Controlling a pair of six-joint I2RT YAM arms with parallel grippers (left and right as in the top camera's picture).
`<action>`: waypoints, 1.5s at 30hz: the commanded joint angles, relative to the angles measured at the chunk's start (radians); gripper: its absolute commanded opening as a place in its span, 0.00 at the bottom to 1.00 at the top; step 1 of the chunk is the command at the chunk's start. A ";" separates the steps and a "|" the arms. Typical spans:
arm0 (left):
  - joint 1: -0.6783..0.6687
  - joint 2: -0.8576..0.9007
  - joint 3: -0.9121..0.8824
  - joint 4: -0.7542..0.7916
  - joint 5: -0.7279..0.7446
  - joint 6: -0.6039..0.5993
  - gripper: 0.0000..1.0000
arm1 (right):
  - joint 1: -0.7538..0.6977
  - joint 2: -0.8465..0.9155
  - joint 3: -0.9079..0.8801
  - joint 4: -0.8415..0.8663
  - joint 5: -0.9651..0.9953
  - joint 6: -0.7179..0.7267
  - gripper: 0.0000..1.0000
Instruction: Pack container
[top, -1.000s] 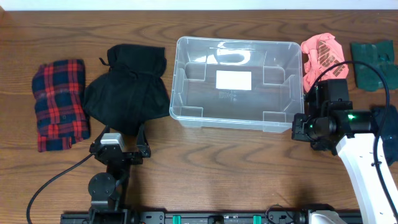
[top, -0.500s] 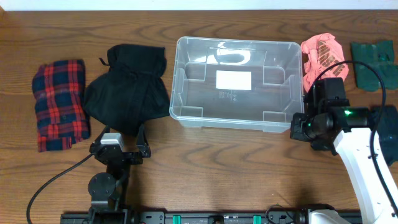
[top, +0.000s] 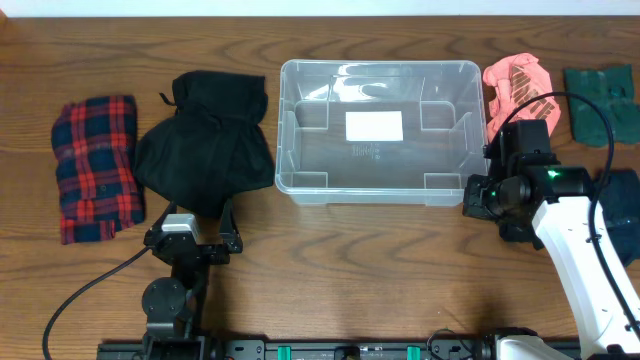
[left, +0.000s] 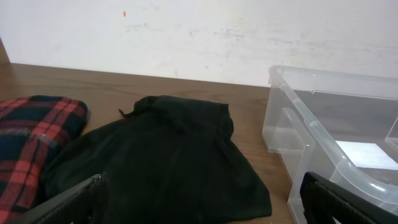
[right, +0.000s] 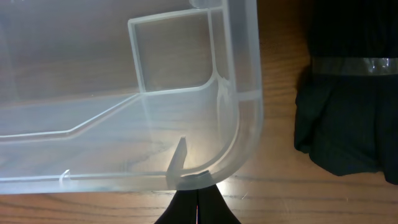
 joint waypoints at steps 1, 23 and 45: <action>-0.004 -0.006 -0.014 -0.037 0.007 0.002 0.98 | -0.005 0.006 -0.003 -0.004 -0.008 0.015 0.01; -0.004 -0.006 -0.014 -0.037 0.007 0.002 0.98 | -0.329 -0.153 0.237 -0.142 0.196 0.027 0.01; -0.004 -0.006 -0.014 -0.037 0.007 0.002 0.98 | -0.735 0.126 0.196 0.073 0.165 0.122 0.59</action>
